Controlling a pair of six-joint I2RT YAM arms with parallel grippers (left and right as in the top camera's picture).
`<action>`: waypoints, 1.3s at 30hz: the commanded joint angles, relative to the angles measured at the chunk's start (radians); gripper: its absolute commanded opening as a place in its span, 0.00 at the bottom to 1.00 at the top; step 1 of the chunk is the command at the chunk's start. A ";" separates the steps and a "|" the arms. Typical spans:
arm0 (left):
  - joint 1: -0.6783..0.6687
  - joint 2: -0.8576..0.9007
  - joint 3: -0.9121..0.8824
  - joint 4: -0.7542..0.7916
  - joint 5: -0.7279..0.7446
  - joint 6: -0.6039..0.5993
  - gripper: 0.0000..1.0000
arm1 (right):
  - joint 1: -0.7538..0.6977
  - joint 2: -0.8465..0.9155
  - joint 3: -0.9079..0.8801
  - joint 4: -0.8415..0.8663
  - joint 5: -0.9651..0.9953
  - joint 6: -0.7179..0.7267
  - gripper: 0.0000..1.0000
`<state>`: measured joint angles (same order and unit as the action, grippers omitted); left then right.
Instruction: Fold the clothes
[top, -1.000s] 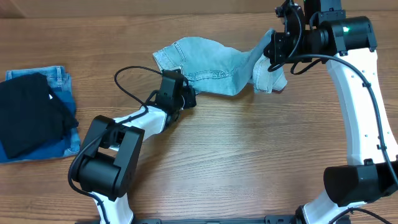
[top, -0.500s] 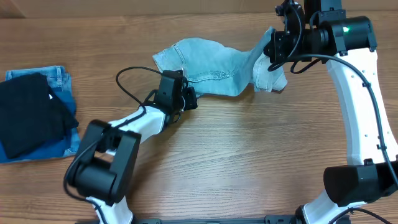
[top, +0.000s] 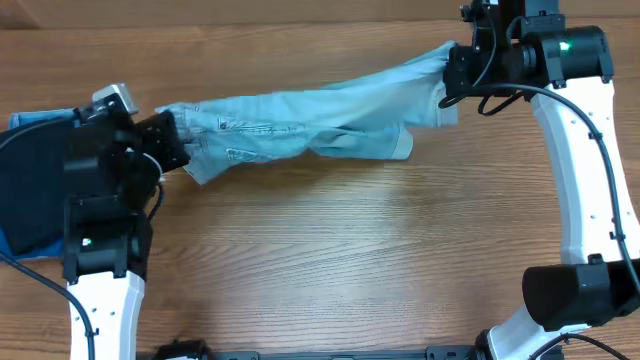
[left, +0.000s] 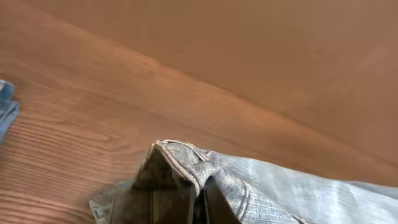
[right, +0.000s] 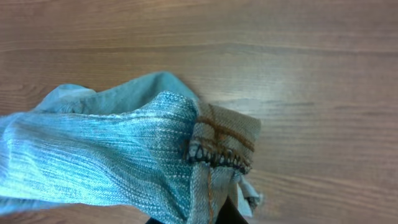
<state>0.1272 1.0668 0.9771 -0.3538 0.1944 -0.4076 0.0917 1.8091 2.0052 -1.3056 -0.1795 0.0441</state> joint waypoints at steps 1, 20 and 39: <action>0.010 0.020 0.016 0.010 0.017 0.046 0.04 | -0.045 -0.015 0.008 -0.032 0.025 0.040 0.04; 0.009 0.039 0.015 -0.018 0.066 0.080 0.04 | -0.060 -0.015 -0.083 -0.312 0.011 0.036 0.20; -0.030 0.091 0.014 -0.048 0.057 0.140 0.04 | 0.066 -0.015 -0.816 0.108 -0.182 0.036 0.55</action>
<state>0.1043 1.1587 0.9768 -0.4164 0.2577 -0.2874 0.1257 1.8076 1.2369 -1.2415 -0.2970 0.0803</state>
